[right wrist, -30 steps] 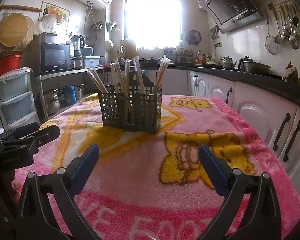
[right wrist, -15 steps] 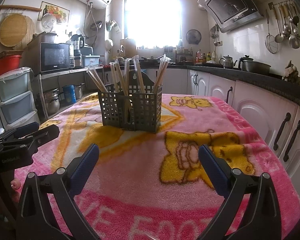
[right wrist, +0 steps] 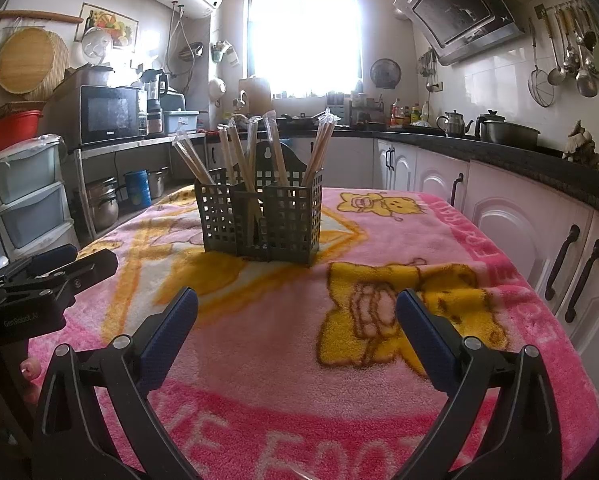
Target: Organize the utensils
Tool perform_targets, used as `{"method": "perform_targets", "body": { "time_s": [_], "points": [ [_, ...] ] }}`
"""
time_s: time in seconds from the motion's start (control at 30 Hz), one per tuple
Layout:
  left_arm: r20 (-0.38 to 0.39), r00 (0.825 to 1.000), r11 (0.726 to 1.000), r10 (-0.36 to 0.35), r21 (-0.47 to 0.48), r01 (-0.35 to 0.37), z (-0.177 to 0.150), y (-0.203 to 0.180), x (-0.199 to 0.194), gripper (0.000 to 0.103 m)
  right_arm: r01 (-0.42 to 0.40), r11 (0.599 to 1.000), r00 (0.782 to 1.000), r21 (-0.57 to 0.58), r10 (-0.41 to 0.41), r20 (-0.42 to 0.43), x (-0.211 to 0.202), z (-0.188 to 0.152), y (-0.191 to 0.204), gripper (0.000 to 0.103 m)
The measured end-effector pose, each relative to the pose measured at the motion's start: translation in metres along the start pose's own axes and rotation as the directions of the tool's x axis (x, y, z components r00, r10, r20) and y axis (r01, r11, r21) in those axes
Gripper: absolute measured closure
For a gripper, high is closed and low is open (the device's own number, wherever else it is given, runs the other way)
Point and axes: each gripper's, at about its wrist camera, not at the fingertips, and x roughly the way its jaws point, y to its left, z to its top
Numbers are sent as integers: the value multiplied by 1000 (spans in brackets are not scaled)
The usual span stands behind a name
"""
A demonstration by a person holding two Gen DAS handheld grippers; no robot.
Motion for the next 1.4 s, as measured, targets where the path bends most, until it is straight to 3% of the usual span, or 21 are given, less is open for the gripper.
{"method": "perform_targets", "body": {
  "time_s": [0.77, 1.13, 1.33, 1.4],
  "points": [
    [-11, 1000, 1000, -6, -4, 6, -2, 1, 0, 11, 4, 1000, 1000, 9, -4, -3, 0, -2, -3, 6],
    [-55, 998, 1000, 0, -20, -2, -1, 6, 6, 11, 9, 1000, 1000, 18, -9, -16, 1, -3, -5, 6],
    [-78, 997, 998, 12, -59, -16, 1, 18, 11, 11, 23, 999, 1000, 33, -22, -21, 2, -2, -11, 6],
    [-105, 993, 996, 50, -66, -57, 6, 31, 16, 11, 46, 998, 998, 34, -45, -37, 6, 0, -18, 6]
  ]
}}
